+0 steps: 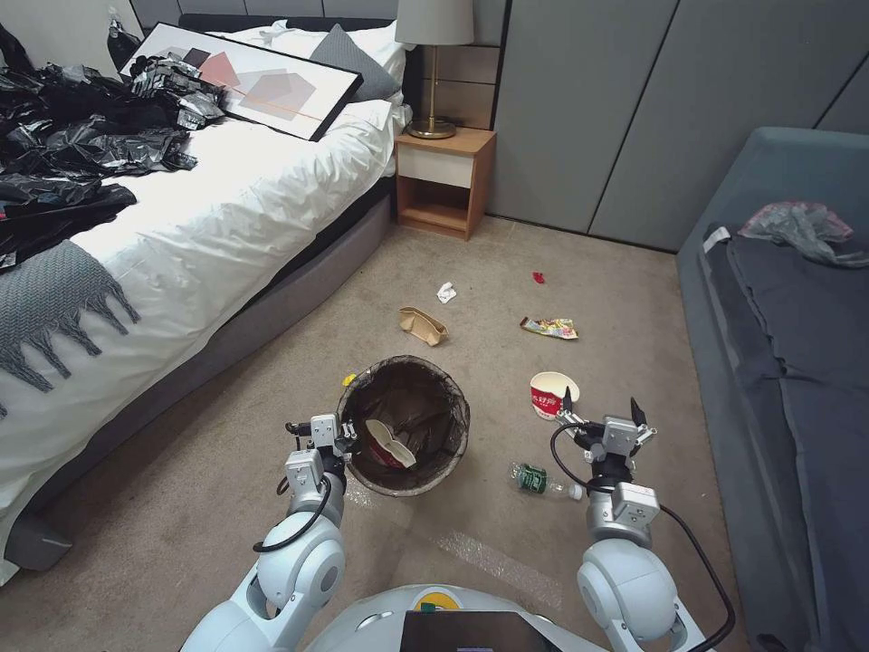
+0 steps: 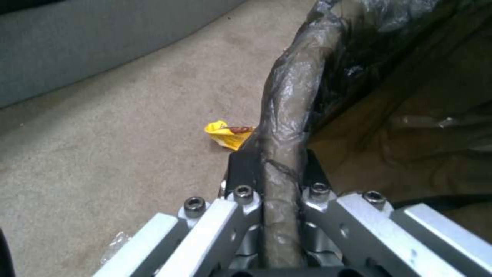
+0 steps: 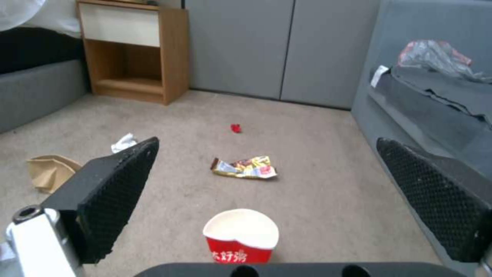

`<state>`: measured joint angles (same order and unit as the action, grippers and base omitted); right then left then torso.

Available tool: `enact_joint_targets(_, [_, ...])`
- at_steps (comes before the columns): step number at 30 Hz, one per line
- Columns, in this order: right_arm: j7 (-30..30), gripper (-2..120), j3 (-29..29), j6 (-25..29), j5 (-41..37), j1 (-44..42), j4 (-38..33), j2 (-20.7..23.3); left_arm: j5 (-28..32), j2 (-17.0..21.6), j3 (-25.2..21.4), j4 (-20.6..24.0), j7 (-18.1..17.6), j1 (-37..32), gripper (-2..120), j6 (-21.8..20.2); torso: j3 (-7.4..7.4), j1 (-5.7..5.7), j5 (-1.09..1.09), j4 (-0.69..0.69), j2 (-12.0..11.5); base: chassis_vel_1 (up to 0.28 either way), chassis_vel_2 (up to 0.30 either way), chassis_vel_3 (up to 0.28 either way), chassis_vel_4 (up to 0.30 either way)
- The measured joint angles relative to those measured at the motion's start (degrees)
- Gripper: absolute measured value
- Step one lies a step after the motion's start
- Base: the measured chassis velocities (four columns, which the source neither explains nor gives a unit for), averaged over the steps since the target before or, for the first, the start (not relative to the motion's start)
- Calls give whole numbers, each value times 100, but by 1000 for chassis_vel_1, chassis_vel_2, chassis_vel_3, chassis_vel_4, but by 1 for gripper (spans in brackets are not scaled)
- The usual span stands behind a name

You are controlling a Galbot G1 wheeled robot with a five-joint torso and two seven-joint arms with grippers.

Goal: Pick up the trash bin, then pick up the garbage from the floor and place it into the trash bin.

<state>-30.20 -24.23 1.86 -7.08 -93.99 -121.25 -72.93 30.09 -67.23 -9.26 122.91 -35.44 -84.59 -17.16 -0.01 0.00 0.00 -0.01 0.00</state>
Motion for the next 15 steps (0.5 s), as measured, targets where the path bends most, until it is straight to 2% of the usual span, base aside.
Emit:
enact_joint_targets(8, [15, 100, -26, -33, 4, 54, 61, 141, 1, 39, -9, 26, -5, -2, 3, 0, 0, 0, 0, 0, 0, 0, 0, 0, 0])
enact_joint_targets(10, [27, 100, -36, -29, -16, 120, 147, 422, 0, 69, -12, 40, -5, -6, 3, 0, 0, 0, 2, 0, 0, 0, 0, 0, 0])
enact_joint_targets(11, [27, 100, -36, -29, -16, 120, 147, 422, 0, 69, -12, 40, -5, -6, 3, 0, 0, 0, 2, 0, 0, 0, 0, 0, 0])
enact_joint_targets(12, [33, 100, -38, -42, -36, 139, 170, 542, 0, 77, -13, 43, -4, -6, 3, 1, 0, 0, 1, 0, 0, 0, 0, 0, 0])
enact_joint_targets(13, [80, 100, -51, -143, -190, 217, 244, 1066, 0, 100, -16, 48, -1, -9, 3, 5, 0, 0, 1, 1, 0, 0, 0, 0, 0])
enact_joint_targets(15, [148, 100, -52, -201, -383, 301, 316, 1452, -1, 116, -21, 48, 2, -9, 3, 9, 0, 0, 1, 1, 0, 0, 0, 0, 0])
